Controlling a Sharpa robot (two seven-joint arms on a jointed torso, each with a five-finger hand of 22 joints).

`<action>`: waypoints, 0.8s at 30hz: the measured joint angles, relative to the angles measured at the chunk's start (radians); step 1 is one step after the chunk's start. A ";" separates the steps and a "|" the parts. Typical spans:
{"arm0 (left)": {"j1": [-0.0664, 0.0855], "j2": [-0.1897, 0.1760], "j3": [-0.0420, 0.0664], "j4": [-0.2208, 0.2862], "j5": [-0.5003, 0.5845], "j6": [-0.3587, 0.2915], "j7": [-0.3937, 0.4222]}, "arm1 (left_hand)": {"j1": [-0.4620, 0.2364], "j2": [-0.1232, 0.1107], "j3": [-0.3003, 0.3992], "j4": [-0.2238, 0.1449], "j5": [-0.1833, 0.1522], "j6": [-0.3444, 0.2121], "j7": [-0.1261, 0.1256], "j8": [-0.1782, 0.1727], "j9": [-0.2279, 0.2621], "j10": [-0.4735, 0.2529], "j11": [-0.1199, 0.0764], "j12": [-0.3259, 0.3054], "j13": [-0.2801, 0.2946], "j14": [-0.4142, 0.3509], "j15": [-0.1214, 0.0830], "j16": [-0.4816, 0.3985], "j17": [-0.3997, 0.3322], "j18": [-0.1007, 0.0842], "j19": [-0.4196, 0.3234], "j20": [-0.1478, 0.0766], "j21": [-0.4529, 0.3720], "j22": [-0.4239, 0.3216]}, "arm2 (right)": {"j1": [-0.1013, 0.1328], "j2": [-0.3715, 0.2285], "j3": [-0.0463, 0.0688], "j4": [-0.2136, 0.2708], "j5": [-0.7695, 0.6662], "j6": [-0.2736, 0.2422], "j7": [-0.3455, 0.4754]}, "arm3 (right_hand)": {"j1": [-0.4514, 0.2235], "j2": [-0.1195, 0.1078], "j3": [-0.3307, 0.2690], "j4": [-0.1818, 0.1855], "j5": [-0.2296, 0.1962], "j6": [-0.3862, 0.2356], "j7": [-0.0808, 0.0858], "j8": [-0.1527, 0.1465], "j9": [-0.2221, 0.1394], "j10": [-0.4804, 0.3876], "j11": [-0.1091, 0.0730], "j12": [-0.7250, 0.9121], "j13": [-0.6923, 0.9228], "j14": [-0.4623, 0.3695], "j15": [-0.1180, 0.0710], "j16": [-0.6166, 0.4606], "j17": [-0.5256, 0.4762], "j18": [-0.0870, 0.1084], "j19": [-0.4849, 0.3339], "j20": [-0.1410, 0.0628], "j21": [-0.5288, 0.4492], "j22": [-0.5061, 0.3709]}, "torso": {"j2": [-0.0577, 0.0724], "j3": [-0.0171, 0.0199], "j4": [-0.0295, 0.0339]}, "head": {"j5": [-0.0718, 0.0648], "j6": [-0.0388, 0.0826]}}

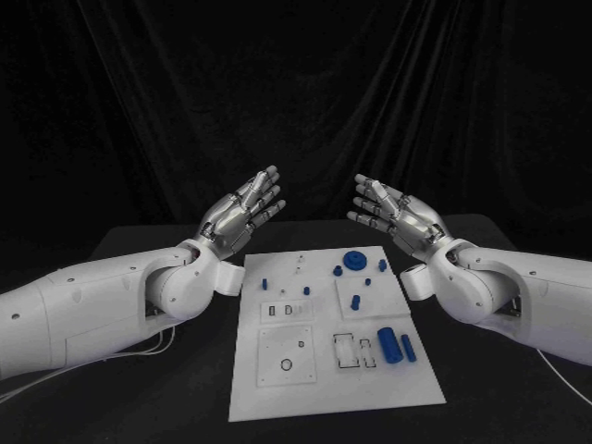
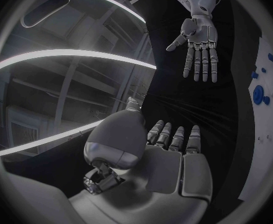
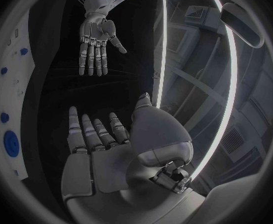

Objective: Assemble the parts on the task board

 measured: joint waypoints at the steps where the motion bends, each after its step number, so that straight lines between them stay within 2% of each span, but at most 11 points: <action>1: 0.000 -0.007 0.000 0.003 -0.002 0.004 0.000 | 0.006 -0.001 -0.006 0.000 0.000 0.015 0.015 0.006 0.002 0.019 0.028 0.031 0.005 0.020 0.015 0.024 0.007 0.000 0.013 0.013 0.008 0.004 | 0.009 -0.006 0.000 0.001 -0.014 0.002 -0.004 | 0.045 -0.012 0.013 -0.012 0.034 0.044 0.010 0.011 0.006 0.065 0.012 0.081 0.015 0.175 -0.007 0.093 0.037 0.000 0.133 -0.002 0.064 0.026 | 0.000 0.0000 0.0001 | 0.001 -0.003; 3: 0.000 -0.019 0.000 0.010 -0.007 0.009 0.001 | 0.022 -0.005 -0.010 0.000 0.006 0.047 0.037 0.015 0.005 0.054 0.067 0.092 0.012 0.063 0.026 0.071 0.017 0.000 0.034 0.034 0.023 0.011 | 0.024 -0.012 0.000 0.003 -0.041 0.001 -0.009 | 0.140 -0.021 0.035 -0.048 0.111 0.130 0.025 0.028 0.018 0.188 0.024 0.214 0.033 0.383 -0.030 0.185 0.064 0.000 0.306 -0.007 0.140 0.052 | 0.001 -0.0001 0.0004 | 0.002 -0.010; 5: 0.000 -0.035 0.000 0.017 -0.015 0.010 0.002 | 0.034 -0.005 -0.010 0.000 0.022 0.070 0.059 0.021 0.007 0.070 0.082 0.133 0.015 0.083 0.037 0.099 0.020 0.000 0.046 0.046 0.028 0.014 | 0.045 -0.018 0.000 0.008 -0.089 -0.003 -0.017 | 0.202 -0.022 0.045 -0.070 0.153 0.185 0.026 0.031 0.025 0.259 0.027 0.267 0.031 0.484 -0.051 0.210 0.065 0.000 0.392 -0.017 0.166 0.056 | 0.002 -0.0001 0.0005 | 0.004 -0.020; 7: 0.001 -0.047 0.000 0.023 -0.024 0.010 0.002 | 0.066 -0.007 -0.010 0.000 0.056 0.091 0.072 0.027 0.009 0.077 0.090 0.166 0.016 0.099 0.043 0.124 0.022 0.000 0.057 0.057 0.036 0.017 | 0.064 -0.021 0.000 0.010 -0.142 -0.012 -0.026 | 0.274 -0.025 0.059 -0.109 0.204 0.360 0.043 0.079 0.057 0.370 0.016 0.316 0.036 0.626 -0.096 0.272 0.084 0.000 0.507 -0.061 0.220 0.076 | 0.003 -0.0001 0.0004 | 0.004 -0.028; 11: 0.004 -0.083 0.000 0.045 -0.055 0.006 0.003 | 0.125 -0.007 -0.007 -0.003 0.136 0.132 0.095 0.038 0.013 0.087 0.099 0.223 0.018 0.124 0.052 0.167 0.027 0.000 0.077 0.066 0.048 0.020 | 0.127 -0.020 0.000 0.013 -0.337 -0.038 -0.080 | 0.331 -0.025 0.064 -0.129 0.230 0.434 0.038 0.080 0.072 0.508 -0.028 0.326 0.027 0.848 -0.175 0.419 0.144 0.000 0.704 -0.146 0.339 0.133 | 0.006 -0.0001 0.0001 | 0.004 -0.047; 15: 0.010 -0.115 0.000 0.073 -0.082 -0.005 0.003 | 0.181 -0.006 0.003 0.001 0.206 0.182 0.123 0.051 0.017 0.095 0.106 0.269 0.020 0.155 0.062 0.213 0.031 0.000 0.100 0.070 0.060 0.023 | 0.185 -0.007 0.002 0.007 -0.604 -0.055 -0.173 | 0.363 -0.044 0.087 -0.119 0.196 0.501 0.032 0.073 0.081 0.617 -0.060 0.269 0.012 0.983 -0.226 0.614 0.243 0.000 0.825 -0.197 0.493 0.235 | 0.010 -0.0001 -0.0003 | 0.006 -0.065; 17: 0.014 -0.125 0.000 0.084 -0.090 -0.010 0.003 | 0.189 -0.005 0.005 -0.001 0.221 0.196 0.126 0.054 0.018 0.103 0.108 0.279 0.021 0.169 0.065 0.229 0.034 0.000 0.110 0.070 0.067 0.025 | 0.198 0.001 0.002 0.002 -0.718 -0.059 -0.213 | 0.365 -0.051 0.096 -0.110 0.182 0.522 0.029 0.070 0.083 0.647 -0.067 0.242 0.012 1.020 -0.235 0.703 0.337 0.000 0.862 -0.206 0.597 0.355 | 0.013 -0.0001 -0.0003 | 0.003 -0.073; 18: 0.018 -0.129 0.000 0.090 -0.095 -0.013 0.003 | 0.193 -0.002 0.007 0.000 0.235 0.200 0.128 0.054 0.018 0.104 0.109 0.288 0.021 0.180 0.070 0.244 0.035 0.000 0.117 0.072 0.071 0.026 | 0.204 0.007 0.002 -0.002 -0.788 -0.060 -0.237 | 0.363 -0.067 0.108 -0.098 0.174 0.543 0.021 0.064 0.086 0.678 -0.074 0.213 0.013 1.042 -0.244 0.780 0.428 -0.002 0.880 -0.213 0.687 0.461 | 0.015 -0.0001 -0.0003 | 0.001 -0.077; 19: 0.023 -0.132 0.000 0.094 -0.099 -0.017 0.003 | 0.202 -0.003 0.008 0.001 0.246 0.203 0.124 0.054 0.018 0.107 0.112 0.293 0.021 0.187 0.072 0.251 0.035 0.000 0.121 0.070 0.074 0.027 | 0.209 0.012 0.002 -0.006 -0.858 -0.062 -0.261 | 0.355 -0.081 0.110 -0.083 0.158 0.571 0.015 0.064 0.092 0.708 -0.080 0.196 0.013 1.079 -0.251 0.860 0.534 -0.026 0.911 -0.219 0.779 0.578 | 0.017 -0.0001 -0.0002 | 0.000 -0.079; 21: 0.033 -0.137 0.000 0.102 -0.106 -0.023 0.004 | 0.211 -0.001 0.008 0.001 0.269 0.211 0.129 0.054 0.018 0.108 0.112 0.294 0.021 0.188 0.074 0.258 0.035 0.000 0.126 0.072 0.074 0.028 | 0.216 0.022 0.002 -0.017 -1.000 -0.062 -0.305 | 0.355 -0.097 0.120 -0.069 0.135 0.589 0.002 0.061 0.096 0.756 -0.094 0.175 0.015 1.128 -0.263 0.958 0.679 -0.046 0.952 -0.231 0.894 0.728 | 0.024 -0.0001 0.0004 | -0.004 -0.086; 24: 0.043 -0.142 0.001 0.112 -0.115 -0.032 0.004 | 0.220 -0.001 0.012 0.000 0.296 0.214 0.132 0.054 0.018 0.108 0.112 0.300 0.021 0.188 0.074 0.263 0.035 0.000 0.128 0.071 0.078 0.028 | 0.221 0.037 0.001 -0.036 -1.217 -0.061 -0.365 | 0.355 -0.118 0.142 -0.047 0.082 0.604 -0.012 0.053 0.099 0.796 -0.104 0.143 0.015 1.145 -0.273 1.032 0.798 -0.057 0.979 -0.241 0.990 0.858 | 0.037 0.0000 0.0022 | -0.010 -0.091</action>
